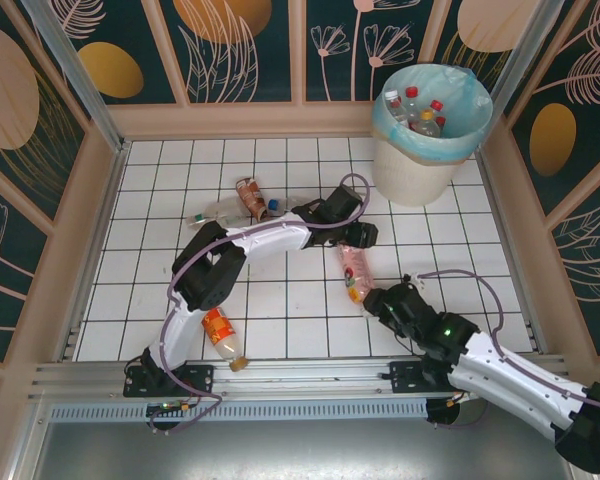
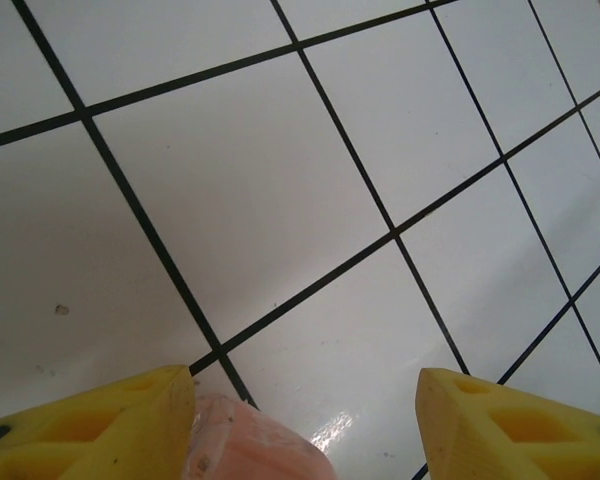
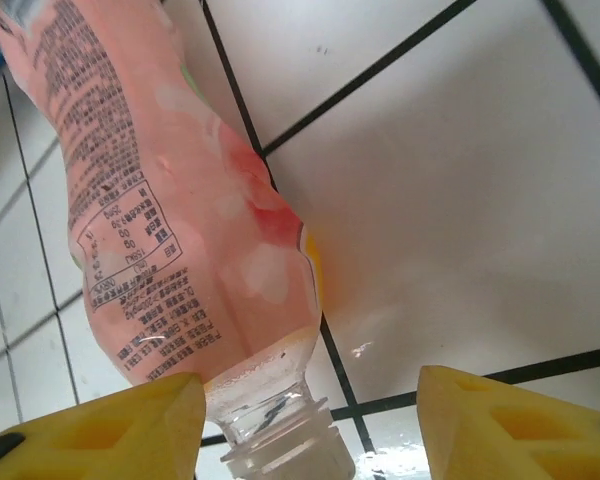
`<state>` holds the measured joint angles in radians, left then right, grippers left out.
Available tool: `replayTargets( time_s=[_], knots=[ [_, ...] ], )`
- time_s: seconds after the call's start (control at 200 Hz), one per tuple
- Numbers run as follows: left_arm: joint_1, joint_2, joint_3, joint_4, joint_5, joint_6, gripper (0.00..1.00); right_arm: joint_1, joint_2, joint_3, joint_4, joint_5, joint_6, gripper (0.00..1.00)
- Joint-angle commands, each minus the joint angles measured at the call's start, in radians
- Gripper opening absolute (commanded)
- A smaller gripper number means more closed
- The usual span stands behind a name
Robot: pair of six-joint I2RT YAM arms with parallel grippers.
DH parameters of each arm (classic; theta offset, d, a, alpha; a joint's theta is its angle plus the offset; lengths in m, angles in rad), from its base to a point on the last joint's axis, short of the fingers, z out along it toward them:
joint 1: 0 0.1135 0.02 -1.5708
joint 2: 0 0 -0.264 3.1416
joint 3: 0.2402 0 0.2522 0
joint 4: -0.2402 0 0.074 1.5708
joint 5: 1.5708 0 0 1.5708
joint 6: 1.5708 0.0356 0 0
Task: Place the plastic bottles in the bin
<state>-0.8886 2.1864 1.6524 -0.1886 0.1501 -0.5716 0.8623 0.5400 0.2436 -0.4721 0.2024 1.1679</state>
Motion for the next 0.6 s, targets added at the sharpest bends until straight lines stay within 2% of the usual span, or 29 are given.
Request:
replayTargets(
  time_s=[0.0, 0.215, 0.596],
  knots=[
    [0.0, -0.011, -0.057, -0.051, -0.036, 0.002, 0.62, -0.017, 0.008, -0.02, 0.12, -0.079, -0.099, 0.62],
    [0.001, -0.007, -0.091, -0.045, -0.057, -0.017, 0.62, -0.021, -0.015, -0.098, 0.316, -0.233, -0.145, 0.64],
    [0.001, -0.005, -0.119, -0.045, -0.085, -0.06, 0.62, -0.007, -0.029, -0.187, 0.485, -0.348, -0.103, 0.63]
  ],
)
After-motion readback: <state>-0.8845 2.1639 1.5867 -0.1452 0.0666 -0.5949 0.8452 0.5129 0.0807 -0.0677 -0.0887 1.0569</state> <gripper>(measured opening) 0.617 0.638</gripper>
